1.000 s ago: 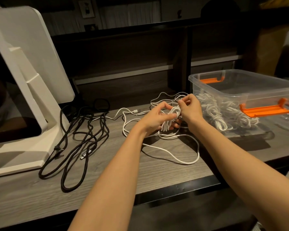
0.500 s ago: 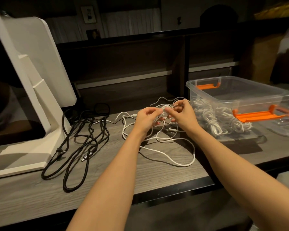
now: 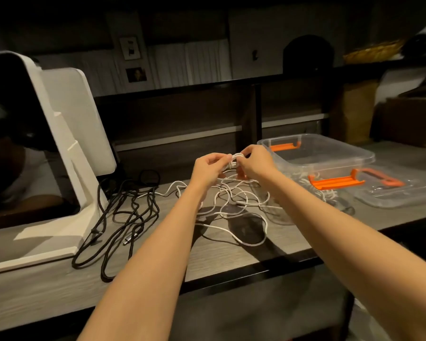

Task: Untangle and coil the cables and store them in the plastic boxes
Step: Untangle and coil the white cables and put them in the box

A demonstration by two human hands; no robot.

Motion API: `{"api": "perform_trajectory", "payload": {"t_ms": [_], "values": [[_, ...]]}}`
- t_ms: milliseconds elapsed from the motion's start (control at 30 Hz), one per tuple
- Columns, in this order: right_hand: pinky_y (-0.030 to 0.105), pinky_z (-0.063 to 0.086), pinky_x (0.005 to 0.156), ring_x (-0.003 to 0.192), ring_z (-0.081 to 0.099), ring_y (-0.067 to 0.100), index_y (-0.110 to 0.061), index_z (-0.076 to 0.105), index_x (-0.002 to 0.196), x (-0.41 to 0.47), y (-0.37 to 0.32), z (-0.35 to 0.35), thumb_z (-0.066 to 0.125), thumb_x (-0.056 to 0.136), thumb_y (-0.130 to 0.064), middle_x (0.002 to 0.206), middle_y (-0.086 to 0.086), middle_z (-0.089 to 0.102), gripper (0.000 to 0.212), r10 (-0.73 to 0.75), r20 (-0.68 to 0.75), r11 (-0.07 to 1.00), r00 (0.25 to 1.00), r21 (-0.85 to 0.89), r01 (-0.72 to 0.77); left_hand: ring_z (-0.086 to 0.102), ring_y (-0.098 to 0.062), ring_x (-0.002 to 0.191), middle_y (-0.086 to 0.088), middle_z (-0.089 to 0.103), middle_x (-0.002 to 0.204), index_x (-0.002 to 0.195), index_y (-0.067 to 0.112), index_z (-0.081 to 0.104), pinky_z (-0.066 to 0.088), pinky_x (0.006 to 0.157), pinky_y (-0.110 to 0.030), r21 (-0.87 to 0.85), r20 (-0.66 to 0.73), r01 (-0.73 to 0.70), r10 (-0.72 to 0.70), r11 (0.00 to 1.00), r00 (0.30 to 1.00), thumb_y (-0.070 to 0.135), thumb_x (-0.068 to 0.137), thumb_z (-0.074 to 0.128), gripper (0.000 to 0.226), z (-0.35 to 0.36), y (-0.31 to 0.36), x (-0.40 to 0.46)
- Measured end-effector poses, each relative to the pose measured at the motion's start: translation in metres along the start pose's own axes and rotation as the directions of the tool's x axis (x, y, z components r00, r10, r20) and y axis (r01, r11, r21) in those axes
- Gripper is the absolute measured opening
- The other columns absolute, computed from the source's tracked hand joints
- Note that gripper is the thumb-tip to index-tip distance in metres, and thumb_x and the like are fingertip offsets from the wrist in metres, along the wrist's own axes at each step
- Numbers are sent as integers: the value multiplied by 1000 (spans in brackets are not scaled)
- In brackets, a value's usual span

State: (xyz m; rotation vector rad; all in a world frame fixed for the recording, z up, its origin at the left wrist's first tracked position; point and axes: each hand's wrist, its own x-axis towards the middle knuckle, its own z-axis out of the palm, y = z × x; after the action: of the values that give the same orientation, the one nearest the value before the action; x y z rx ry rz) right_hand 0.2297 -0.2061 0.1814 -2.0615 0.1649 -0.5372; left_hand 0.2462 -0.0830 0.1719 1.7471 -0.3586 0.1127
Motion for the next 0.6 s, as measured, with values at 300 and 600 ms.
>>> {"api": "perform_trajectory", "payload": {"t_ms": [300,600], "values": [[40,59,72,75,69,29,1,61,94,-4,-13,-56,52,93,-4,90,19,67,11,26,-128,997,991,-73,-35,52,-10,77,-4,61,103,123,11,64,45,67,-21,-6,128,-55,55,998,990,14,95,59,28,34,48,-1],[35,47,71,94,63,33,-5,68,101,14,23,-117,59,85,-24,103,15,68,27,181,-315,938,932,-228,-259,56,-20,110,-16,56,133,135,2,48,44,82,-23,86,254,-106,81,991,964,-5,92,53,44,86,49,8]]}}
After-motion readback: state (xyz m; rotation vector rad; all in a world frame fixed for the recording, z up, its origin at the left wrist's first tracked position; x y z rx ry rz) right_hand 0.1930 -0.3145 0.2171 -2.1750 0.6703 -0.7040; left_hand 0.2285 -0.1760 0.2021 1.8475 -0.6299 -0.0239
